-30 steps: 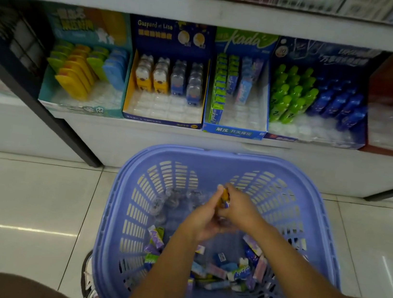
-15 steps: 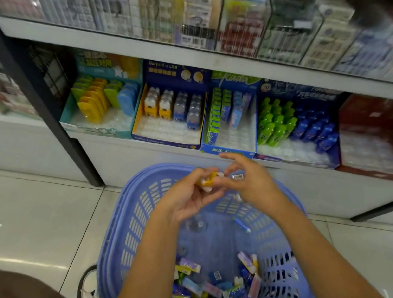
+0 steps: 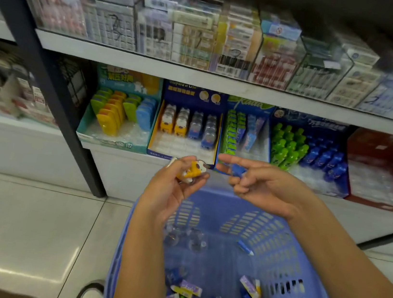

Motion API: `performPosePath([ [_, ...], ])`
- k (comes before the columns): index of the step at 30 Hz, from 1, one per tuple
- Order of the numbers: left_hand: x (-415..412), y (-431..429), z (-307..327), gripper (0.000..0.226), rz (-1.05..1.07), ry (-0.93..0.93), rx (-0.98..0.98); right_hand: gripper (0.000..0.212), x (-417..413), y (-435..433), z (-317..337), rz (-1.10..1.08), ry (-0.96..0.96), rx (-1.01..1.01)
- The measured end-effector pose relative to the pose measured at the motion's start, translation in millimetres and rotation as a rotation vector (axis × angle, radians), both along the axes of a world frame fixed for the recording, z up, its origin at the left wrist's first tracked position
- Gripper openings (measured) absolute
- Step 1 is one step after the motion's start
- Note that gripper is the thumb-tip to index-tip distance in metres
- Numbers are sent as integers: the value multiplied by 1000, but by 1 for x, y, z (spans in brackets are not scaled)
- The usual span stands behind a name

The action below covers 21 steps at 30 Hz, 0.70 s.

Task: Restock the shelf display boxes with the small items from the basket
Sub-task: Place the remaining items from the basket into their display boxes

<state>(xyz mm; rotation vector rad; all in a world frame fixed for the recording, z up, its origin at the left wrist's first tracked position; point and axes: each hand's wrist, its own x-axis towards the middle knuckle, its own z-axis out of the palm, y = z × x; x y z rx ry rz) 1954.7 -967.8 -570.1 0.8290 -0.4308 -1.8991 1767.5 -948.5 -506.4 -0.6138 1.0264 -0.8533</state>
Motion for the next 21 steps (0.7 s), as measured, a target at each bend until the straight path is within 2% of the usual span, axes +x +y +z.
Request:
performPosePath([
  [5, 24, -7, 8, 15, 124, 45, -14, 38, 26, -31, 21, 65, 177, -157],
  [6, 27, -9, 8, 16, 137, 51, -19, 38, 29, -40, 23, 102, 312, -236],
  [9, 33, -10, 9, 17, 168, 69, -20, 37, 39, -70, 20, 184, 979, -546],
  [10, 34, -11, 9, 17, 186, 77, -18, 33, 43, -79, 17, 172, 1145, -637],
  [13, 36, -12, 8, 16, 279, 110, -12, 28, 54, -101, 7, 194, 1458, -824],
  [18, 43, -15, 1, 15, 370, 138, 6, 37, 70, -126, -7, 454, 1663, -784],
  [21, 44, -15, 0, 13, 400, 122, 6, 33, 69, -131, -9, 417, 1626, -733],
])
